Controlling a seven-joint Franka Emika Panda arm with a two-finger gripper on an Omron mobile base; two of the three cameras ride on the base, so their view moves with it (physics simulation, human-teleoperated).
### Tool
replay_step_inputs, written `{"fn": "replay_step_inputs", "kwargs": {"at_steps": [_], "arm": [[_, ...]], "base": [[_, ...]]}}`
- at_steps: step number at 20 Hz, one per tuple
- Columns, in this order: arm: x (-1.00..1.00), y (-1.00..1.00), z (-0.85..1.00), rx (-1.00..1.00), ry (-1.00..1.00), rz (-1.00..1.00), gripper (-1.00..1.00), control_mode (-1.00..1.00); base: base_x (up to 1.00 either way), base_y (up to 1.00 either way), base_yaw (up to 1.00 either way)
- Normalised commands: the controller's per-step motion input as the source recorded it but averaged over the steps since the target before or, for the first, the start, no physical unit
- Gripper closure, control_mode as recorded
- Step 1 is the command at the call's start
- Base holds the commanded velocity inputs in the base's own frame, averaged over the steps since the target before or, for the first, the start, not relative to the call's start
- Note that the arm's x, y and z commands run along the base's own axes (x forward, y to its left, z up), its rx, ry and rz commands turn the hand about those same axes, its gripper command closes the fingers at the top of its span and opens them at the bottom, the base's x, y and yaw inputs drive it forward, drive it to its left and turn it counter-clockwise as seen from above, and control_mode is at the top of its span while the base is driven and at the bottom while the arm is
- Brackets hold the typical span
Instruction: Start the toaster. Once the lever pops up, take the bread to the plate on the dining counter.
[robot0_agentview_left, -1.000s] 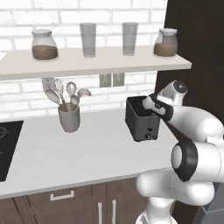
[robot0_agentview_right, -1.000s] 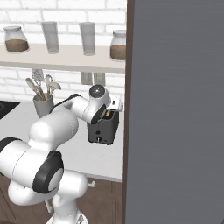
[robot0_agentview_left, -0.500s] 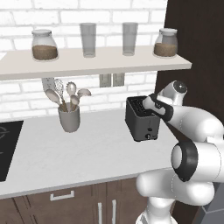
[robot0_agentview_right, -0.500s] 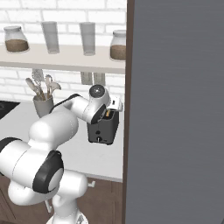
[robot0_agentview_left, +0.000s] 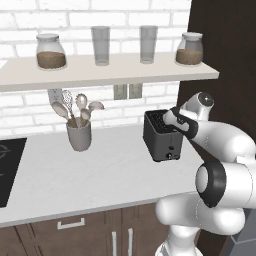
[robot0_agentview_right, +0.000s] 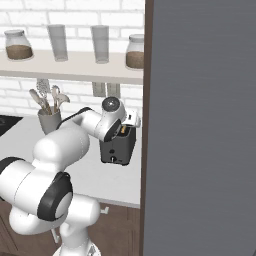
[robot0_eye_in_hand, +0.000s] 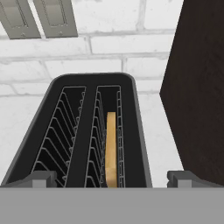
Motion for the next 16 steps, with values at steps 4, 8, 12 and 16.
{"fn": "replay_step_inputs", "kwargs": {"at_steps": [4,8,12,16], "arm": [[0.0,0.0,0.0,0.0,0.0,0.0,-1.0,-1.0],[0.0,0.0,0.0,0.0,0.0,0.0,-1.0,-1.0],[0.0,0.0,0.0,0.0,0.0,0.0,-1.0,-1.0],[0.0,0.0,0.0,0.0,0.0,0.0,-1.0,-1.0]], "base": [[0.0,0.0,0.0],[0.0,0.0,0.0],[0.0,0.0,0.0],[0.0,0.0,0.0]]}}
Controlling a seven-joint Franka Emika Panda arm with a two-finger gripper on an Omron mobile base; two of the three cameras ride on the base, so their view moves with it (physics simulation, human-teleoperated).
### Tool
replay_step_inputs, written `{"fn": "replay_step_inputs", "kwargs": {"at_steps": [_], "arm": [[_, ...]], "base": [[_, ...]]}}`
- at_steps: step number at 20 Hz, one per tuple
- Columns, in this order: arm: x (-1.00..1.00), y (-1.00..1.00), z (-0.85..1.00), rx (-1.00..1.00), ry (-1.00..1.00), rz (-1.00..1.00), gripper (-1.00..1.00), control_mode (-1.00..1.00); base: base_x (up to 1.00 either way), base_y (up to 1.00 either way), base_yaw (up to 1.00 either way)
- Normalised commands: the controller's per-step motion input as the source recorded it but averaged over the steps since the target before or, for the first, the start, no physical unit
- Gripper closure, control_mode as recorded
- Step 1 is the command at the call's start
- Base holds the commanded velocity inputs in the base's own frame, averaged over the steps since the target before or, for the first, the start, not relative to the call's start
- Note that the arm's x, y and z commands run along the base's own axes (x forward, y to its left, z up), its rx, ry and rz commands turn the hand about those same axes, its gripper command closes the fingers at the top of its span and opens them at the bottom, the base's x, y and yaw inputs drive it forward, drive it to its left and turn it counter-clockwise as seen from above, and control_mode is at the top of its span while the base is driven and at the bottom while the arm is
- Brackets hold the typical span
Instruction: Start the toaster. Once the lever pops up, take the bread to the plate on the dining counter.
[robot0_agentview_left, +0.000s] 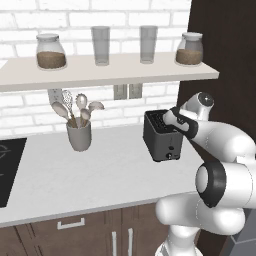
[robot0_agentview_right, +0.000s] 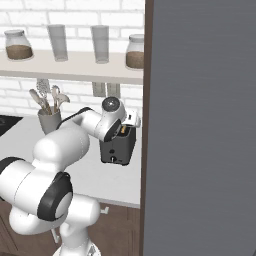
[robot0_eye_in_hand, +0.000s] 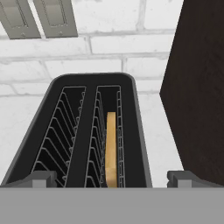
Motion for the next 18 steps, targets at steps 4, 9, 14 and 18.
{"fn": "replay_step_inputs", "kwargs": {"at_steps": [4,9,14,18], "arm": [[0.0,0.0,0.0,0.0,0.0,0.0,-1.0,-1.0],[0.0,0.0,0.0,0.0,0.0,0.0,-1.0,-1.0],[0.0,0.0,0.0,0.0,0.0,0.0,-1.0,-1.0],[0.0,0.0,0.0,0.0,0.0,0.0,-1.0,-1.0]], "base": [[0.0,0.0,0.0],[0.0,0.0,0.0],[0.0,0.0,0.0],[0.0,0.0,0.0]]}}
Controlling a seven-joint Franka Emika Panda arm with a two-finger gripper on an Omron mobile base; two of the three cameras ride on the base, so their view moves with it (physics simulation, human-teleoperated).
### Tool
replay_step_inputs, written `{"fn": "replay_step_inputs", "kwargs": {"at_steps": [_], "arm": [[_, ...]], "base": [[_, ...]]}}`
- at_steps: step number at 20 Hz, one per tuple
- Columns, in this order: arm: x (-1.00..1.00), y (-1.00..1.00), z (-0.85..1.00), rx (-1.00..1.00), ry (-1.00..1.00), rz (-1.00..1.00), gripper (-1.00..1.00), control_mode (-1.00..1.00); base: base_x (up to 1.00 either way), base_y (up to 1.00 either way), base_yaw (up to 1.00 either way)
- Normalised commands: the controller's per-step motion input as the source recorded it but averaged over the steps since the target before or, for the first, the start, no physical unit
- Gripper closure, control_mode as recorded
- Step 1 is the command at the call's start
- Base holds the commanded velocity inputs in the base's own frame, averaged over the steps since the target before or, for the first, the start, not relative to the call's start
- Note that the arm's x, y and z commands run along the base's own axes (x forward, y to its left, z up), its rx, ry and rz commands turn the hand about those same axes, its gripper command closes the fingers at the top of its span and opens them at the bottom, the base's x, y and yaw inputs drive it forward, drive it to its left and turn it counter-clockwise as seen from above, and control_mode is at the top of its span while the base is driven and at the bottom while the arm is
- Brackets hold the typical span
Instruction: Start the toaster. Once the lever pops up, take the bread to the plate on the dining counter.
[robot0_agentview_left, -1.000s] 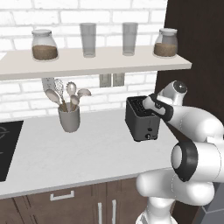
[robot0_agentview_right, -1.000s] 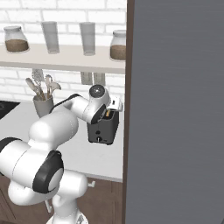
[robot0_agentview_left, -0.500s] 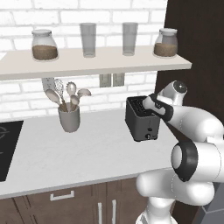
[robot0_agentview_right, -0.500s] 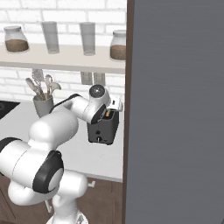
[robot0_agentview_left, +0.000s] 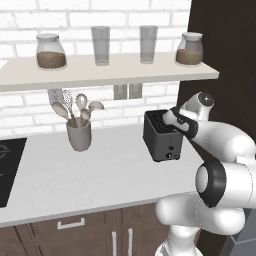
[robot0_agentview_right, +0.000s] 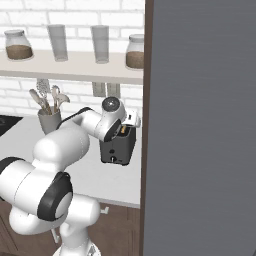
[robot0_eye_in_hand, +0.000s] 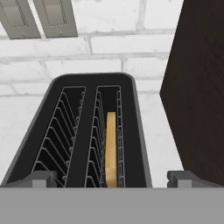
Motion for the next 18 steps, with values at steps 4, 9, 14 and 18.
{"fn": "replay_step_inputs", "kwargs": {"at_steps": [4,9,14,18], "arm": [[0.0,0.0,0.0,0.0,0.0,0.0,-1.0,-1.0],[0.0,0.0,0.0,0.0,0.0,0.0,-1.0,-1.0],[0.0,0.0,0.0,0.0,0.0,0.0,-1.0,-1.0],[0.0,0.0,0.0,0.0,0.0,0.0,-1.0,-1.0]], "base": [[0.0,0.0,0.0],[0.0,0.0,0.0],[0.0,0.0,0.0],[0.0,0.0,0.0]]}}
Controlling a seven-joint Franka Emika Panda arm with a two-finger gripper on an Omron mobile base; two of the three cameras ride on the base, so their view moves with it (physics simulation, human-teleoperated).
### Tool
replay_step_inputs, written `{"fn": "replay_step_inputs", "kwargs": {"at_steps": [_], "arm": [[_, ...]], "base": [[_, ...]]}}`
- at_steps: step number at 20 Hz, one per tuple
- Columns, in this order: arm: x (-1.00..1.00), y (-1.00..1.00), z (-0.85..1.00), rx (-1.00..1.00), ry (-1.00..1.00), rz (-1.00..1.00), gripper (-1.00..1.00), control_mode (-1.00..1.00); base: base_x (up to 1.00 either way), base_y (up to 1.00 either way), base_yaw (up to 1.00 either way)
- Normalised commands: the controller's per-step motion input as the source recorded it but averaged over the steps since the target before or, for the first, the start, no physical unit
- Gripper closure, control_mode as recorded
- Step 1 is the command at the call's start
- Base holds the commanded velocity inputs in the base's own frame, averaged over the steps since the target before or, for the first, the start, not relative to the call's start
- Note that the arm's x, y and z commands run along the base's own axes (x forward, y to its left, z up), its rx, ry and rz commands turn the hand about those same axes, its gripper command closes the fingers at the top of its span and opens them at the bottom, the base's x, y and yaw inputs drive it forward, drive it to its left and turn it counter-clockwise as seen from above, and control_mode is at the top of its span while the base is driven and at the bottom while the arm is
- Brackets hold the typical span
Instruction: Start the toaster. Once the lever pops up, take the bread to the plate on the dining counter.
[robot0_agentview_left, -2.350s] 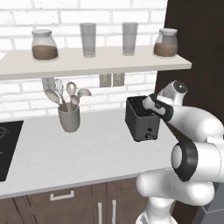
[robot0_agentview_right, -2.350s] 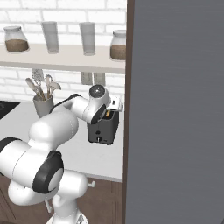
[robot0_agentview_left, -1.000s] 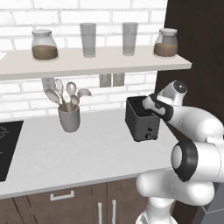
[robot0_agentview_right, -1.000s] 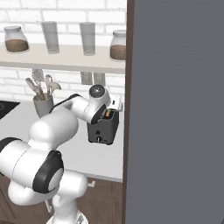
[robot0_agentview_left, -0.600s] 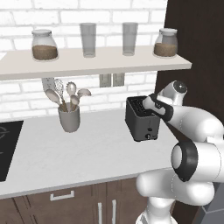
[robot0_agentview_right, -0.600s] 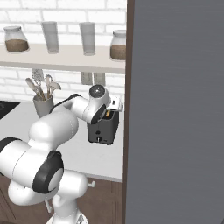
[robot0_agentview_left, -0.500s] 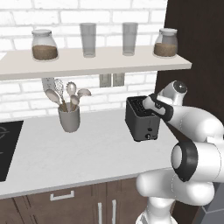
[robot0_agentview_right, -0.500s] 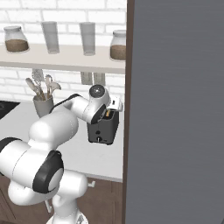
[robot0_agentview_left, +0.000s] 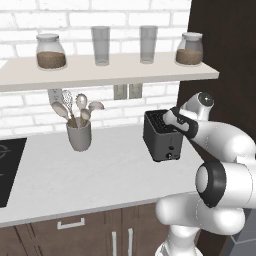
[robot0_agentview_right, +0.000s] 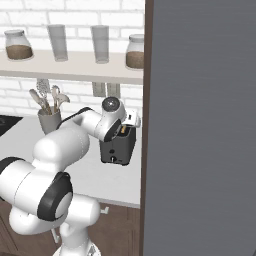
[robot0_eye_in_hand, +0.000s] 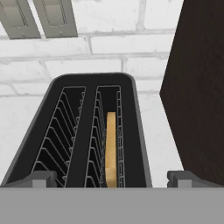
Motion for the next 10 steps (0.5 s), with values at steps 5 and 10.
{"fn": "replay_step_inputs", "kwargs": {"at_steps": [5,10], "arm": [[0.0,0.0,0.0,0.0,0.0,0.0,-1.0,-1.0],[0.0,0.0,0.0,0.0,0.0,0.0,-1.0,-1.0]], "base": [[0.0,0.0,0.0],[0.0,0.0,0.0]]}}
